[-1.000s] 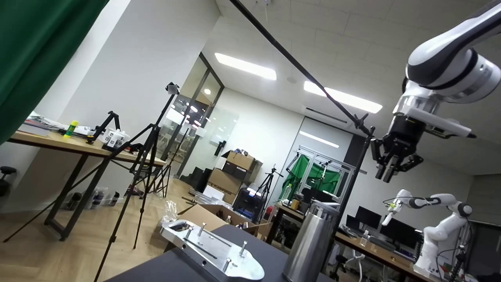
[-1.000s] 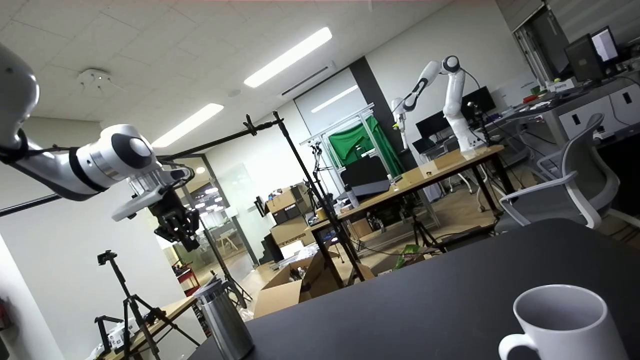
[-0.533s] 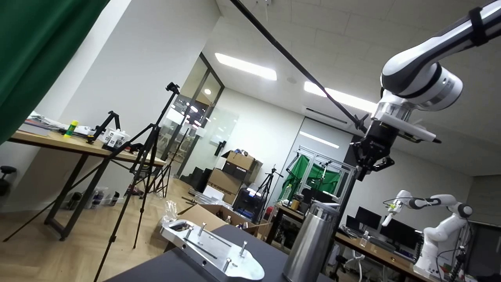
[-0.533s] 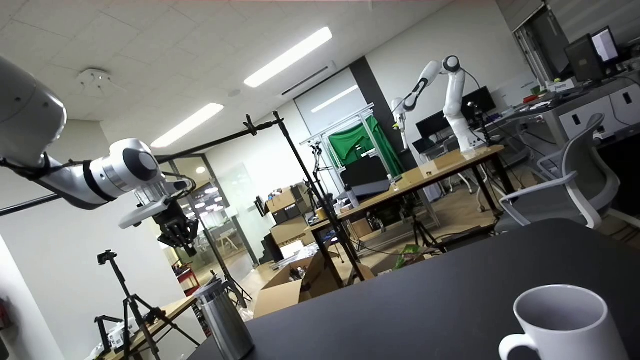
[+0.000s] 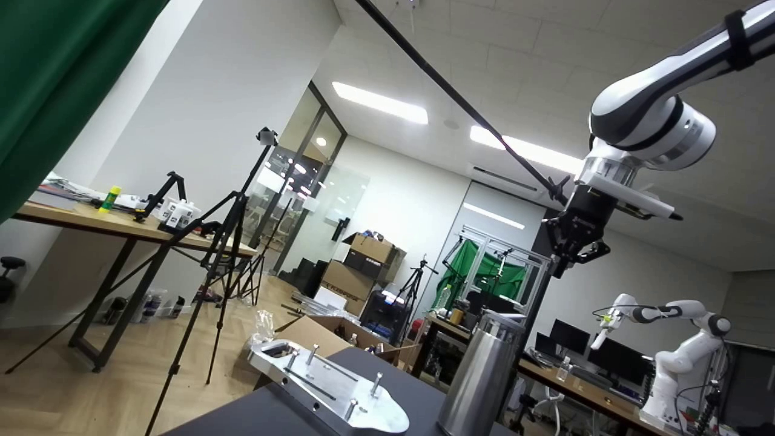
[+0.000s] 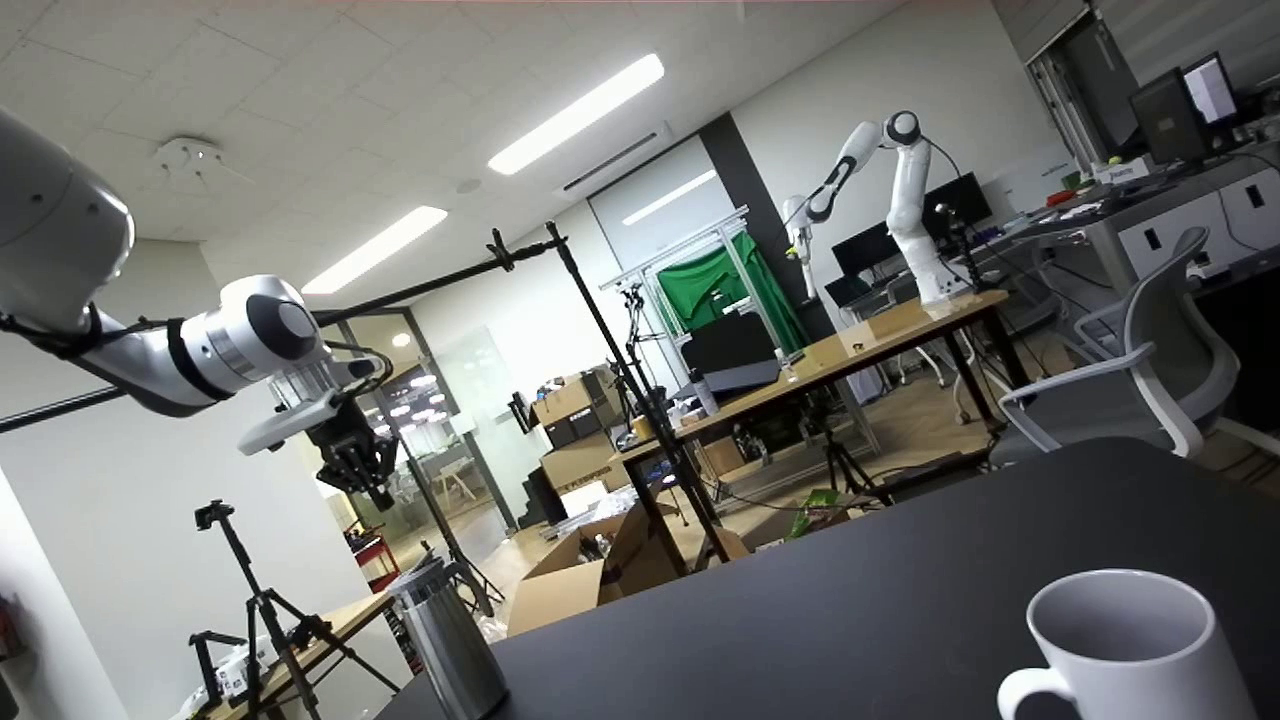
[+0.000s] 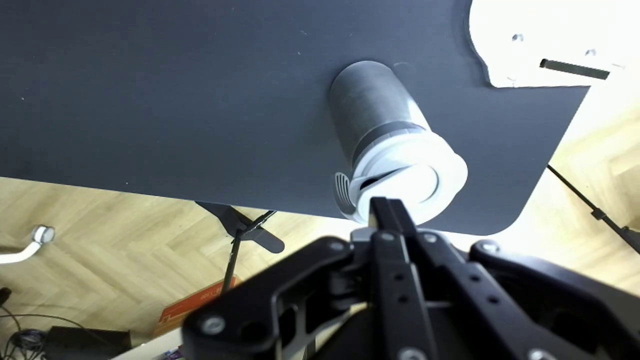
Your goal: Press down on the top of the silver flask
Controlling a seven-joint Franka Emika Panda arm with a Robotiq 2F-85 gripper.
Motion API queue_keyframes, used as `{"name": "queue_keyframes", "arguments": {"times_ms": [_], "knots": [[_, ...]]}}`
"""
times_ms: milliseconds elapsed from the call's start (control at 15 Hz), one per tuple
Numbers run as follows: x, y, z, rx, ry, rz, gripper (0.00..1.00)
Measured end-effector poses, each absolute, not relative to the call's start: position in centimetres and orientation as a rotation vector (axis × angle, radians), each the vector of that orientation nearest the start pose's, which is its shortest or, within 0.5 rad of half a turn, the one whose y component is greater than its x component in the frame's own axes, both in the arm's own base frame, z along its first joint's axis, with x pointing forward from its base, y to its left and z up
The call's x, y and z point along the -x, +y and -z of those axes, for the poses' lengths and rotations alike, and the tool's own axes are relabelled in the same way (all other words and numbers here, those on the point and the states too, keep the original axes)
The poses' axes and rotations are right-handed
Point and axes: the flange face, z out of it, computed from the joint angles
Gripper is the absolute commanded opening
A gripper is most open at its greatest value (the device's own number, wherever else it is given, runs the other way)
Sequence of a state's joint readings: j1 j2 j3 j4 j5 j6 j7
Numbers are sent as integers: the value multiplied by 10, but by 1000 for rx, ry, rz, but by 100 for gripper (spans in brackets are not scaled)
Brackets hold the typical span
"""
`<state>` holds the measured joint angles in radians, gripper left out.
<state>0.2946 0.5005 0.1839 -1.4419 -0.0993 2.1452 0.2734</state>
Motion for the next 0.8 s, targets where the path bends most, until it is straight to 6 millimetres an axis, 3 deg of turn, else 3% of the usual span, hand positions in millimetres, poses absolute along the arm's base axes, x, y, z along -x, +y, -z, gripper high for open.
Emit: {"name": "queue_keyframes", "arguments": {"times_ms": [800], "knots": [[-668, 321, -368, 3019, -491, 356, 0]]}}
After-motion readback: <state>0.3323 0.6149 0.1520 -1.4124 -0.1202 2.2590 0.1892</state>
